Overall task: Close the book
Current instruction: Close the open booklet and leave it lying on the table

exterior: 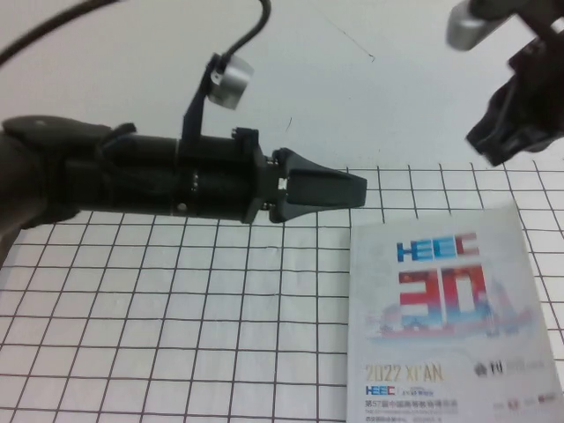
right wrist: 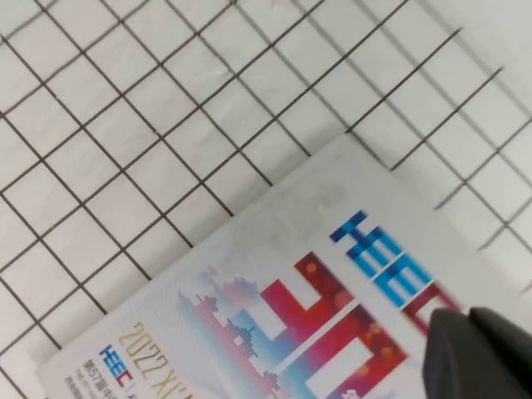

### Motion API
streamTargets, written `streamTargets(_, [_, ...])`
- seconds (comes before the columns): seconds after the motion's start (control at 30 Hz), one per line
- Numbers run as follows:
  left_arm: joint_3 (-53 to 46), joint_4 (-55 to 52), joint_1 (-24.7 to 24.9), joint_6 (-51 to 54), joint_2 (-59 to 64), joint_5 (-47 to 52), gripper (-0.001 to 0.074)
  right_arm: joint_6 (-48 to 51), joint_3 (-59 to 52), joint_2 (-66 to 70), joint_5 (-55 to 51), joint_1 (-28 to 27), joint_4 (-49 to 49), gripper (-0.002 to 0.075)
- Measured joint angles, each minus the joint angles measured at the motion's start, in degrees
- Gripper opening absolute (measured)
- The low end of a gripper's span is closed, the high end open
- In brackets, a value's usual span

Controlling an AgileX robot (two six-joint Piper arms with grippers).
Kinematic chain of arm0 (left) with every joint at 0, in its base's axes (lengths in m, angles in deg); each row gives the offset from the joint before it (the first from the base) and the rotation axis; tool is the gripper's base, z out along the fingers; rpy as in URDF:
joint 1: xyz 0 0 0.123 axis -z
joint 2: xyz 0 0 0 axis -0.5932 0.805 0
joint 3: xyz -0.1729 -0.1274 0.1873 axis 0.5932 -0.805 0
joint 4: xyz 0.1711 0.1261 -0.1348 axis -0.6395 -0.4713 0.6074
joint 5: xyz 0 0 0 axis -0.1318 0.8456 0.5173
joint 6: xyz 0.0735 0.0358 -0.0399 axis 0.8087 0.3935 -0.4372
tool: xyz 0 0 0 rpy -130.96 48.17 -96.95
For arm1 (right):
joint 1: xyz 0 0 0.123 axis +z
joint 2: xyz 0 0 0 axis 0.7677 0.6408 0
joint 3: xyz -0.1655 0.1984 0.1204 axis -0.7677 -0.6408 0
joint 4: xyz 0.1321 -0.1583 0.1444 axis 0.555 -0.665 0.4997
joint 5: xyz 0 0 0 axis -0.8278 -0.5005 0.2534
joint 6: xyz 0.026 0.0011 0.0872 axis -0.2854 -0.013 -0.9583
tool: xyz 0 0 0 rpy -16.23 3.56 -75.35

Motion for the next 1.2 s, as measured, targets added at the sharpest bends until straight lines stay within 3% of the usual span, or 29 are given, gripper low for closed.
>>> streamTargets(0.3, [0.0,-19.5,-3.0,-9.5,-24.0,-1.8,-0.0004,-2.9,-12.1,-29.4,0.9,0.0,-5.2,-0.0003])
streamTargets(0.4, [0.0,-29.8,-3.0,-15.7,-34.0,-2.4,-0.0004,-3.2,-20.7,-42.5,7.2,0.0,-5.3,-0.0003])
streamTargets(0.53, [-1.1,-43.4,-3.1,-25.0,-46.3,-4.6,-0.0004,-3.5,-34.7,-62.4,23.6,0.0,-5.4,-0.0003])
streamTargets(0.63, [-6.0,-54.6,-3.1,-34.5,-58.4,-10.5,-0.0004,-4.3,-45.7,-76.4,35.5,0.0,-5.4,-0.0003])
streamTargets(0.7, [-10.1,-60.0,-3.1,-39.2,-65.1,-15.8,-0.0004,-6.3,-51.6,-83.9,36.5,0.0,-5.5,-0.0003])
streamTargets(0.9, [-21.9,-71.7,-3.1,-46.3,-75.4,-27.2,-0.0004,-8.8,-58.1,-86.4,29.2,0.0,-6.9,-0.0003])
streamTargets(1.2, [-36.6,-74.1,-3.1,-47.1,-75.2,-35.4,-0.0004,-8.2,-65.0,-77.3,34.6,0.0,-8.0,-0.0003])
